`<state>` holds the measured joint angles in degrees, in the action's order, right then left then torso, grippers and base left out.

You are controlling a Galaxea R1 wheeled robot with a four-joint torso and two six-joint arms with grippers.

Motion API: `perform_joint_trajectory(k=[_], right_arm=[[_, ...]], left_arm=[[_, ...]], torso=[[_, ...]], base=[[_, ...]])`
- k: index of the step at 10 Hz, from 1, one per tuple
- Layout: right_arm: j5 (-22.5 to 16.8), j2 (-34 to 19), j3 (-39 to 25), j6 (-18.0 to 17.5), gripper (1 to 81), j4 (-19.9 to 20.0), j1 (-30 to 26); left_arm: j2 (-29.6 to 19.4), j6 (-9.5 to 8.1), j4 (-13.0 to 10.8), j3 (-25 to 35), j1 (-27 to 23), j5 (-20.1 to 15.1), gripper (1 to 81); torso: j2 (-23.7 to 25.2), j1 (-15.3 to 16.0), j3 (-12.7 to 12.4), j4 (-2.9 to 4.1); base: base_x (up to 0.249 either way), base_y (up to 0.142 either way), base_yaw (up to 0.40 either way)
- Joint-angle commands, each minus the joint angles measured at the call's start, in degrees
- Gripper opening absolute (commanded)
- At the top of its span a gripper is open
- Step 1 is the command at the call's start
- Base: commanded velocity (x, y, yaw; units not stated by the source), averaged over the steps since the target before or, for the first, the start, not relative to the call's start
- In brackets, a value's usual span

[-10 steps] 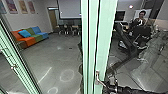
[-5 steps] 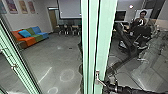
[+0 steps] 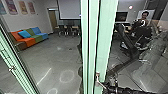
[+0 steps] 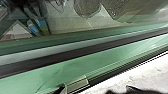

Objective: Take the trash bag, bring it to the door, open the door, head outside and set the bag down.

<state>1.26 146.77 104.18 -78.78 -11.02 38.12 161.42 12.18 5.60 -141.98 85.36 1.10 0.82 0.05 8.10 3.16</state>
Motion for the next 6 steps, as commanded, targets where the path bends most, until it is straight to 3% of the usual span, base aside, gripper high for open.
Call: perform_joint_trajectory(k=[1,6], right_arm=[[-6.9,-1.5,4.3,-3.8,81.1,3.9,-6.7],[-5.7,-3.1,5.1,-4.4,81.1,4.2,-7.0]], left_arm=[[-1.1,0.39,0.1,0.3,-1.6,-3.9,1.0],[-1.1,0.39,0.2,0.3,-1.6,-3.9,1.0]], torso=[[0.0,0.0,0.0,0.0],[0.0,0.1,0.0,0.0]], base=[[0.078,0.0,0.0],[0.013,0.0,0.0]])
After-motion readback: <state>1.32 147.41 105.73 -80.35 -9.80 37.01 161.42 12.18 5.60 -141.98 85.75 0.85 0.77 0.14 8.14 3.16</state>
